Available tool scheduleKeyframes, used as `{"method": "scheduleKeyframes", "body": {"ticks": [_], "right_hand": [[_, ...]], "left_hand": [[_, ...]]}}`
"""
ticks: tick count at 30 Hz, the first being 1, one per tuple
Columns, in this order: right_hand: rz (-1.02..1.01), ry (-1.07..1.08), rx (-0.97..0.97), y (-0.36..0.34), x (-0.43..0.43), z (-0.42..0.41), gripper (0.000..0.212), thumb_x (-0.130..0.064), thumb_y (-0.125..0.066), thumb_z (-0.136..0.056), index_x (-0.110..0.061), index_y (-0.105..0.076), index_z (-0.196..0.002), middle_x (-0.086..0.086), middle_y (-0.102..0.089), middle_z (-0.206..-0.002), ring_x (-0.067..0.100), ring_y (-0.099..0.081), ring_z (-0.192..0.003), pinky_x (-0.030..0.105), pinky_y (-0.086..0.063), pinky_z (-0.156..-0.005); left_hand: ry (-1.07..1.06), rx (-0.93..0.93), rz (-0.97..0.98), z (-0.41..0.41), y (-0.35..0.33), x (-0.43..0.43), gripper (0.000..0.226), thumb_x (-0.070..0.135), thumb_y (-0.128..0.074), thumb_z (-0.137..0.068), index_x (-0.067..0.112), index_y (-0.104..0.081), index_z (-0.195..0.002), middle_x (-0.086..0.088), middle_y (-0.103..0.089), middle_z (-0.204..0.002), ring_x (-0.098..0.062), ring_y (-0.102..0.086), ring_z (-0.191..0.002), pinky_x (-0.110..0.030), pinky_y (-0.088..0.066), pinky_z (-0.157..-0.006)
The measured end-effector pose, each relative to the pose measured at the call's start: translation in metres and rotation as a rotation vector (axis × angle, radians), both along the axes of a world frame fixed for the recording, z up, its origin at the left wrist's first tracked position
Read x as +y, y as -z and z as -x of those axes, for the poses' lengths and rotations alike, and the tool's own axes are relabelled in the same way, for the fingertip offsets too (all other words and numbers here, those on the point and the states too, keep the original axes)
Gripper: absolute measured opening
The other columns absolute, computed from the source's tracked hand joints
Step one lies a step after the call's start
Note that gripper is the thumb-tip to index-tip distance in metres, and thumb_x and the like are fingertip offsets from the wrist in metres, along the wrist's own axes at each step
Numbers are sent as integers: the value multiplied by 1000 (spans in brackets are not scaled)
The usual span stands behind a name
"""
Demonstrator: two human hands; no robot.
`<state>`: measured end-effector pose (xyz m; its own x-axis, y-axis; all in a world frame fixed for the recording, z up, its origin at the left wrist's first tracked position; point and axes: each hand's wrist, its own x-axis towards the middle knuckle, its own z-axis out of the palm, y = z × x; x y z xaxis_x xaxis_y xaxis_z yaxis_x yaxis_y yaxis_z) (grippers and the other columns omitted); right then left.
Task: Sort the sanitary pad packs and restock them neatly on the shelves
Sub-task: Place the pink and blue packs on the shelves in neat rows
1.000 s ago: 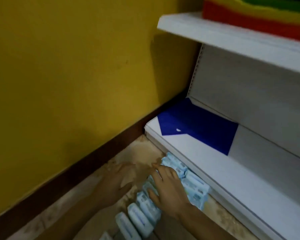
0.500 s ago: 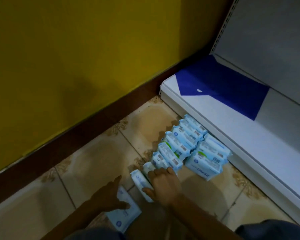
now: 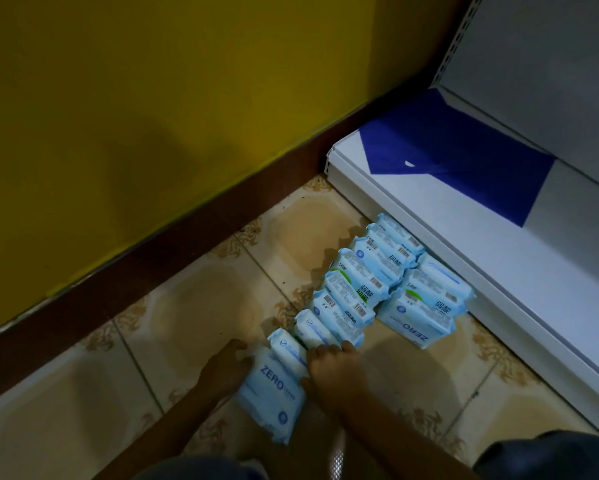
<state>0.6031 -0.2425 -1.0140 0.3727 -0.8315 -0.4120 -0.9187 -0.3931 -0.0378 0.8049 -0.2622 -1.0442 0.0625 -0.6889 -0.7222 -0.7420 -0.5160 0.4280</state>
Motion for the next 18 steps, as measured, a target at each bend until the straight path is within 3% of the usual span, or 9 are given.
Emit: {"method": "scheduleKeyframes", "body": {"ticks": [2,3,5,7,10,14,18], "right_hand": [[-6,31,-45,1,0,-1,41,-42,-42,-97,-9,-52,-121,15,-57,-120,31,-56,-107,41,-37,-93],[31,38,-42,-1,0,-1,41,-44,-49,-93,-12,-57,-116,13,-59,-115,29,-58,-101,40,-42,-86],[22,84,-64,-2,2,-2,40,-56,-71,-67,-21,-70,-85,4,-64,-87,19,-63,-72,32,-48,-57],[71,124,-141,2,6,-3,35,-60,-65,-61,-27,-69,-71,-3,-61,-76,11,-58,-58,24,-43,-43],[73,194,-352,2,13,-1,36,-51,-44,-80,-22,-66,-86,-1,-63,-82,12,-61,-63,21,-41,-47],[103,247,-566,-12,13,-2,33,-43,-40,-98,-16,-54,-111,1,-61,-102,16,-62,-83,21,-35,-64],[100,478,-822,-32,2,-10,14,-35,-51,-95,-23,-47,-90,-10,-53,-81,2,-49,-68,11,-30,-54]], "left_hand": [[-115,71,-20,6,-8,-9,27,27,-50,-98,16,-49,-123,-10,-58,-120,-26,-59,-101,-34,-51,-72],[-188,121,-54,8,-10,-11,23,29,-51,-98,15,-51,-116,-11,-59,-116,-26,-61,-98,-34,-52,-66],[-337,231,-120,11,-11,-14,20,23,-53,-97,8,-57,-109,-16,-62,-108,-28,-64,-88,-38,-55,-62],[-497,389,-200,15,-19,-12,13,10,-54,-95,2,-60,-103,-18,-63,-97,-28,-64,-81,-37,-56,-59],[-648,566,-245,19,-34,-7,11,3,-54,-94,3,-61,-86,-15,-60,-89,-25,-59,-80,-36,-55,-61],[-817,700,-237,15,-41,-7,9,5,-50,-90,4,-59,-89,-16,-60,-93,-25,-59,-80,-28,-55,-52],[-938,1079,-170,6,-72,-30,17,7,-45,-90,3,-58,-100,-14,-57,-92,-25,-57,-83,-26,-57,-57]]}}
